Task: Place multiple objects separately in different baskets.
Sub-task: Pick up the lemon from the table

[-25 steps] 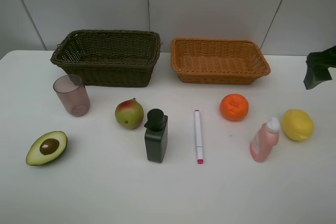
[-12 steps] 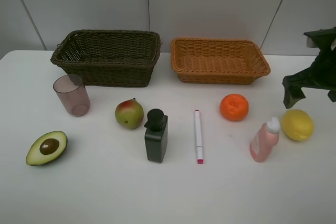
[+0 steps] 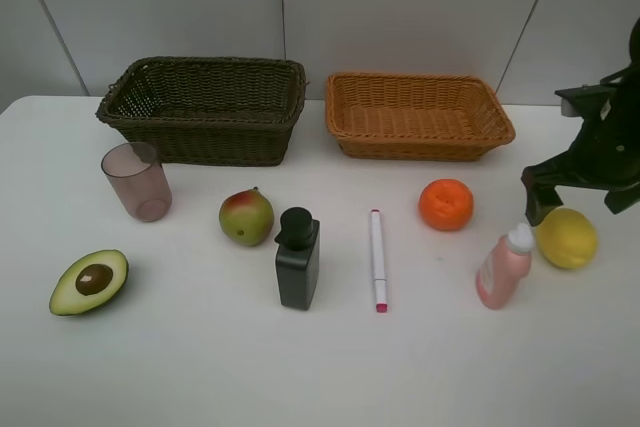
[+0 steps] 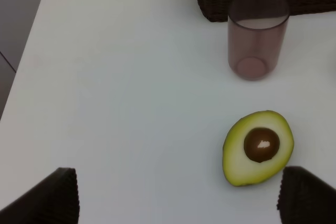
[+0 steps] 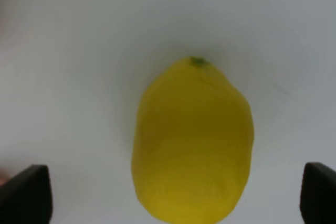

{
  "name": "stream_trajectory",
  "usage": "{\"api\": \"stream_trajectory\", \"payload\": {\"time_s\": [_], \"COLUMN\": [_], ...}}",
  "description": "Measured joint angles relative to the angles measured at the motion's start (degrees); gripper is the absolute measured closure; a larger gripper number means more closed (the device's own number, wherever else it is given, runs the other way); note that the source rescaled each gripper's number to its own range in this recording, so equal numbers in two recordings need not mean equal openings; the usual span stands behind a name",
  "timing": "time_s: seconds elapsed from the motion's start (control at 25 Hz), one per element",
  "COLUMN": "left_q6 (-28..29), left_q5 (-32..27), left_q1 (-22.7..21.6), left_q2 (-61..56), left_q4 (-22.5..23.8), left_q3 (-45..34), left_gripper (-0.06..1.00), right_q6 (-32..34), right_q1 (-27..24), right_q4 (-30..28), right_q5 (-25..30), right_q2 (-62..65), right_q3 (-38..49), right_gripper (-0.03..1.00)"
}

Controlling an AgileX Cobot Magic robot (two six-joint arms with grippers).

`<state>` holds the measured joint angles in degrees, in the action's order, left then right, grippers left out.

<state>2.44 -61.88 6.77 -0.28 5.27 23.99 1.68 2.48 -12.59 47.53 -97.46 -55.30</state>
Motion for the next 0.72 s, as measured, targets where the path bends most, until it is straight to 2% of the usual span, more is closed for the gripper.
{"api": "stream_trajectory", "payload": {"time_s": [0.72], "left_q6": [0.0], "left_q5": [0.0], "left_q1": [0.0], "left_q2": [0.0], "left_q4": [0.0], "left_q3": [0.0], "left_gripper": [-0.06], "right_q6": [-0.8], "right_q1": [0.0], "right_q4": [0.0], "right_q5": [-2.1], "right_q2": [-8.8], "right_q3": [0.0], "right_gripper": [-0.03]}}
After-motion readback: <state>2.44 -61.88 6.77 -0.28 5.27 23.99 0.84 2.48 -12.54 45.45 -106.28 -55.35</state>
